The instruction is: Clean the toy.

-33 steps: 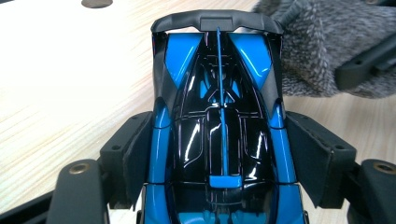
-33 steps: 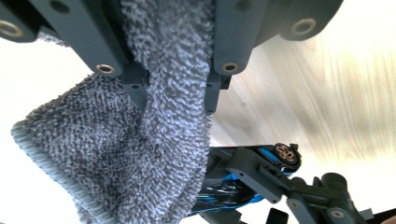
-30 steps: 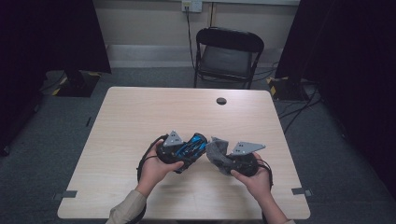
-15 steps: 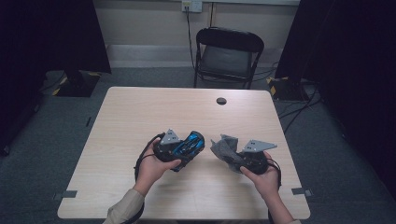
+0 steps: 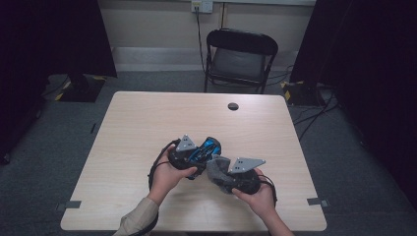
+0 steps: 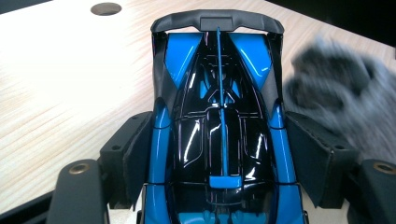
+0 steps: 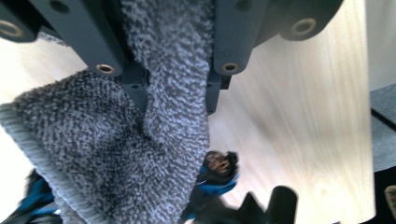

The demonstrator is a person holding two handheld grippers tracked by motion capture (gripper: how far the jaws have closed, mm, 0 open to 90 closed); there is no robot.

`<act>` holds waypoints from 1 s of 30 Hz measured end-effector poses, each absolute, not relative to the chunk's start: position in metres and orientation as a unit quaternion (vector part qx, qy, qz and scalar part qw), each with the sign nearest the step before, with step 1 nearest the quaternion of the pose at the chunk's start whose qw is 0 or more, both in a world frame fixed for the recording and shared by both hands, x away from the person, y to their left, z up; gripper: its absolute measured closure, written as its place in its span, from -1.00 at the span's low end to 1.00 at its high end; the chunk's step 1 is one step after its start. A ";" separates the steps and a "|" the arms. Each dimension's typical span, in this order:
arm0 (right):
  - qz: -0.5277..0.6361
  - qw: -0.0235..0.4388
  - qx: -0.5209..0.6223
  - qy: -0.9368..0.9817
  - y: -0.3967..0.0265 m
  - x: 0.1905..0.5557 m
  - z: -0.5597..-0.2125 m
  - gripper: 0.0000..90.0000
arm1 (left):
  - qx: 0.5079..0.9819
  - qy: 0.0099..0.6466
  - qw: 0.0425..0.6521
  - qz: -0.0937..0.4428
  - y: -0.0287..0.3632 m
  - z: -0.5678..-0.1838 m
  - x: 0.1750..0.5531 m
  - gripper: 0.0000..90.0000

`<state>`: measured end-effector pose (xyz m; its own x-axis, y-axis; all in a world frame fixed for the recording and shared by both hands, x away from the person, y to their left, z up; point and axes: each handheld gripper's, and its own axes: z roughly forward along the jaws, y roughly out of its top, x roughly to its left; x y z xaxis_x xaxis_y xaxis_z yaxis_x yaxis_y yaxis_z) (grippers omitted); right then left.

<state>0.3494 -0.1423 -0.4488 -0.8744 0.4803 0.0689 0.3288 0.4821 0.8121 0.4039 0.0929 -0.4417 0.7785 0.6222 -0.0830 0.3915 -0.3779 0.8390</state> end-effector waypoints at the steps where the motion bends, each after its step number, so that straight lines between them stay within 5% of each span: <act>1: 0.451 0.084 0.236 0.857 -0.142 0.349 -0.449 0.62 | 0.820 0.310 0.466 0.124 0.093 -0.442 0.404 -0.39; 30: 0.435 0.072 0.250 0.862 -0.138 0.363 -0.464 0.62 | 0.823 0.278 0.485 0.099 0.075 -0.416 0.396 -0.39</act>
<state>0.3631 -0.1377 -0.4636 -0.8643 0.4942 0.0941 0.3690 0.4957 0.7862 0.3963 0.0746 -0.4162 0.8254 0.5544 -0.1068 0.3619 -0.3742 0.8538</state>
